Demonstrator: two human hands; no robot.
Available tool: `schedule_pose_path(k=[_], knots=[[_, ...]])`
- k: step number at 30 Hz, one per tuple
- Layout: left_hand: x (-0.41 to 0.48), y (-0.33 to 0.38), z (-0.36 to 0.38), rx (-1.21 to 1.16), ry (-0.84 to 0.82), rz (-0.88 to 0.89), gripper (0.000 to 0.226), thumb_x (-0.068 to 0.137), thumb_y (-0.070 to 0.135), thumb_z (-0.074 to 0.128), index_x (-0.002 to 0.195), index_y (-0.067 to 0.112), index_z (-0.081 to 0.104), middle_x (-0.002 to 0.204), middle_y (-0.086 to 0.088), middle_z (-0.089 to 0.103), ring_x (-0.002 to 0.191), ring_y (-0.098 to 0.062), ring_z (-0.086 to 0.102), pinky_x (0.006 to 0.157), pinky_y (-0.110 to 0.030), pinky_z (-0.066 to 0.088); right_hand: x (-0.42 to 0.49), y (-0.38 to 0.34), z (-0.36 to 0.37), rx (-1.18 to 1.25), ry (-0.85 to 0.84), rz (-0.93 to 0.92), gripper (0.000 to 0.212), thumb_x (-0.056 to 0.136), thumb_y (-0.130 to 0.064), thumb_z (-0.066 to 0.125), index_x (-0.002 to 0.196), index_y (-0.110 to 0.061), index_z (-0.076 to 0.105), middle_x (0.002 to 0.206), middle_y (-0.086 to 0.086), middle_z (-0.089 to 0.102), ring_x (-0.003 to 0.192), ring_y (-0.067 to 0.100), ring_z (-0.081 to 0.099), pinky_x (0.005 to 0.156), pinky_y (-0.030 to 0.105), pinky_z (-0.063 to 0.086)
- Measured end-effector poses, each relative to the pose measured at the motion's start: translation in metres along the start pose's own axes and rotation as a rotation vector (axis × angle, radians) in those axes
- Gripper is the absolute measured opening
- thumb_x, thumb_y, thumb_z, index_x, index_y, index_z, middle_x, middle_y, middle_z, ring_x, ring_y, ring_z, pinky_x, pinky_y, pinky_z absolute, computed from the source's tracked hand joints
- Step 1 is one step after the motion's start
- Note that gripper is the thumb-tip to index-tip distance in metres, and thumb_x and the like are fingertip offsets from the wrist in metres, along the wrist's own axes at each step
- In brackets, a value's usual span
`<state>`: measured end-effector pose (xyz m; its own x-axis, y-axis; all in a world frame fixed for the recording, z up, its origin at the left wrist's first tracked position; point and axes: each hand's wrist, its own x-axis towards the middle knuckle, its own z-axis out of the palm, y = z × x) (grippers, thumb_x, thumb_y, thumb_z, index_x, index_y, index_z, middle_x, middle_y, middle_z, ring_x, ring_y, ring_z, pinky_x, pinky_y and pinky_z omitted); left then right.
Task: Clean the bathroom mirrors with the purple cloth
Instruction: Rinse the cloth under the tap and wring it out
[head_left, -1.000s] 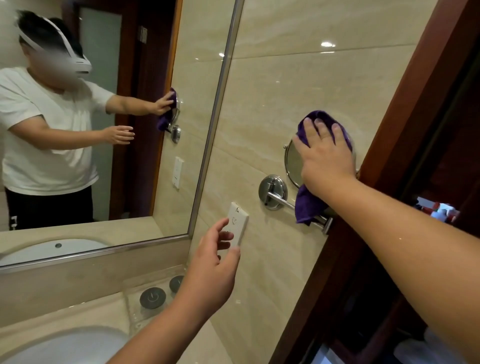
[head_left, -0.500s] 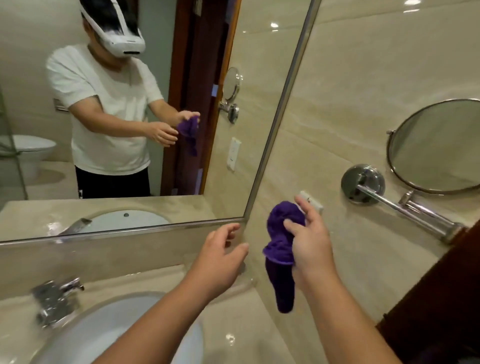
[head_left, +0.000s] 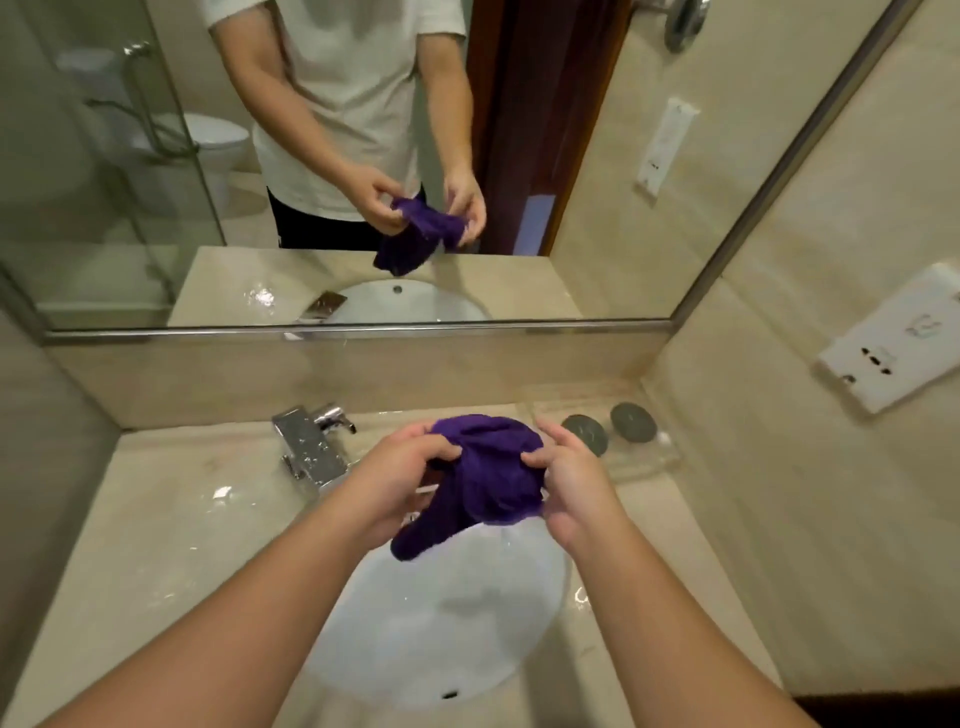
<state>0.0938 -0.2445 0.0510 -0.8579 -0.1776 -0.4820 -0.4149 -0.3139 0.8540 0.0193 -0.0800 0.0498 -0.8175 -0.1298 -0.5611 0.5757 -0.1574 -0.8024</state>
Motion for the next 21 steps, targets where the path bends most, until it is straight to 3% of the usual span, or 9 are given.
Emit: schedule_pose_path(k=[3,5,8,11,13,15,17,21], knots=[[0.008,-0.006,-0.025,-0.012,-0.003,-0.023,0.019,0.084,0.001,0.054,0.083,0.019,0.059,0.081,-0.007,0.057,0.073,-0.024,0.054,0.073,-0.035,0.042,0.018,0.036,0.003,-0.061,0.057,0.05,0.068,0.081,0.017,0.05,0.133,-0.027,0.053,0.12,0.009,0.068,0.086,0.021,0.069,0.062,0.032,0.054],[0.012,-0.011,-0.03,0.003,-0.018,-0.033,0.021,0.085,-0.002,0.052,0.085,0.018,0.058,0.08,-0.009,0.059,0.073,-0.026,0.056,0.071,-0.035,0.044,0.025,0.056,0.005,-0.147,-0.013,0.081,0.076,0.08,0.012,0.055,0.138,-0.036,0.045,0.117,0.011,0.068,0.089,0.021,0.07,0.063,0.031,0.055],[0.019,-0.024,-0.028,0.019,-0.057,-0.041,0.031,0.087,-0.004,0.051,0.104,0.019,0.063,0.079,-0.005,0.061,0.072,-0.023,0.058,0.066,-0.032,0.044,0.034,0.081,0.005,-0.355,-0.26,0.163,0.084,0.072,0.004,0.058,0.143,-0.039,0.041,0.121,0.01,0.065,0.1,0.022,0.07,0.084,0.04,0.057],[0.031,-0.043,-0.029,-0.004,-0.043,-0.06,0.042,0.088,-0.005,0.05,0.119,0.02,0.064,0.083,-0.006,0.061,0.076,-0.023,0.057,0.058,-0.026,0.045,0.048,0.099,0.005,-0.541,-0.559,0.253,0.058,0.071,-0.003,0.061,0.125,-0.025,0.064,0.114,0.006,0.074,0.105,0.025,0.071,0.095,0.045,0.054],[0.039,-0.06,-0.037,-0.066,0.04,-0.099,0.039,0.09,-0.002,0.052,0.121,0.02,0.063,0.089,-0.009,0.064,0.079,-0.024,0.059,0.06,-0.027,0.047,0.061,0.108,0.007,-0.689,-0.636,0.277,0.035,0.079,-0.011,0.069,0.113,-0.019,0.07,0.107,0.003,0.077,0.102,0.022,0.073,0.096,0.043,0.055],[0.046,-0.082,-0.053,-0.155,0.184,-0.157,0.031,0.093,0.003,0.053,0.119,0.016,0.064,0.094,-0.01,0.071,0.078,-0.022,0.065,0.063,-0.028,0.051,0.076,0.117,0.011,-0.743,-0.603,0.292,0.027,0.082,-0.019,0.075,0.108,-0.017,0.069,0.1,0.0,0.078,0.093,0.018,0.074,0.085,0.037,0.059],[0.05,-0.105,-0.072,-0.292,0.378,-0.246,0.023,0.096,0.009,0.054,0.117,0.012,0.065,0.093,-0.008,0.075,0.074,-0.02,0.069,0.062,-0.029,0.054,0.092,0.123,0.019,-0.634,-0.551,0.34,0.024,0.084,-0.017,0.076,0.105,-0.015,0.065,0.094,0.0,0.078,0.083,0.016,0.075,0.071,0.032,0.056],[0.055,-0.138,-0.105,-0.644,0.657,-0.371,0.015,0.096,0.016,0.058,0.109,0.013,0.065,0.084,-0.007,0.076,0.074,-0.023,0.071,0.069,-0.037,0.058,0.115,0.132,0.055,-0.337,-0.505,0.474,0.023,0.085,0.002,0.064,0.102,-0.013,0.059,0.075,0.005,0.063,0.061,0.015,0.058,0.064,0.035,0.052]])
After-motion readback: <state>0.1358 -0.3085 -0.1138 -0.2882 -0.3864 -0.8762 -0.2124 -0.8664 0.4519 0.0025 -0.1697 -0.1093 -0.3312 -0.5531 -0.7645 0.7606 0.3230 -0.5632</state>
